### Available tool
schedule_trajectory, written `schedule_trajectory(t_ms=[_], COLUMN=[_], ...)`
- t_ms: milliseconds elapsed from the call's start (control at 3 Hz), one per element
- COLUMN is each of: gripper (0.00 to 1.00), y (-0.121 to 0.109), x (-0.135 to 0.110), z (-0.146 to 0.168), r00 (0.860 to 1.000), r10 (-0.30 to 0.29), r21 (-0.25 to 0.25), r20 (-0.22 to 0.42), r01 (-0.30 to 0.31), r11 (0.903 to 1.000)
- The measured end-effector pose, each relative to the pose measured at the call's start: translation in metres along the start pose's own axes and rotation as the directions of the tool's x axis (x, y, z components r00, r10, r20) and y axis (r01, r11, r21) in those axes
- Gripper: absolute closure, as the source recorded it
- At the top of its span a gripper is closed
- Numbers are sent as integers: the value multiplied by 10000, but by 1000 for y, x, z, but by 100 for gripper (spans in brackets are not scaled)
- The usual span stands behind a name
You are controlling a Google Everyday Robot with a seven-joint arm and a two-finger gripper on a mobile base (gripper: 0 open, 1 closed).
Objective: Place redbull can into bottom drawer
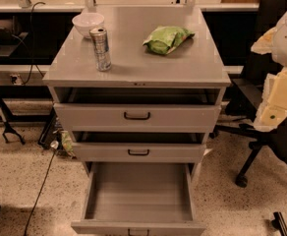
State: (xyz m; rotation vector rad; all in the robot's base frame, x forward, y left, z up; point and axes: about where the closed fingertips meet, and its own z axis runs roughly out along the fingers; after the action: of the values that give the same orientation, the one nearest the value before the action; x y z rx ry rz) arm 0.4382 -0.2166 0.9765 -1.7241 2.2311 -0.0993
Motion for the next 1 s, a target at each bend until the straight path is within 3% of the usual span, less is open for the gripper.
schedule_trajectory(t_ms=[333,667,1000], gripper=[0,0,0], y=[0,-5,-30], x=[0,1,-8], z=[0,-3,3], r00=[10000,9957,9633], r10=[4,674,1426], r21=[4,325,987], r20=[4,641,2276], r01=[-4,-696,-1685], r11=[10000,9970,9807])
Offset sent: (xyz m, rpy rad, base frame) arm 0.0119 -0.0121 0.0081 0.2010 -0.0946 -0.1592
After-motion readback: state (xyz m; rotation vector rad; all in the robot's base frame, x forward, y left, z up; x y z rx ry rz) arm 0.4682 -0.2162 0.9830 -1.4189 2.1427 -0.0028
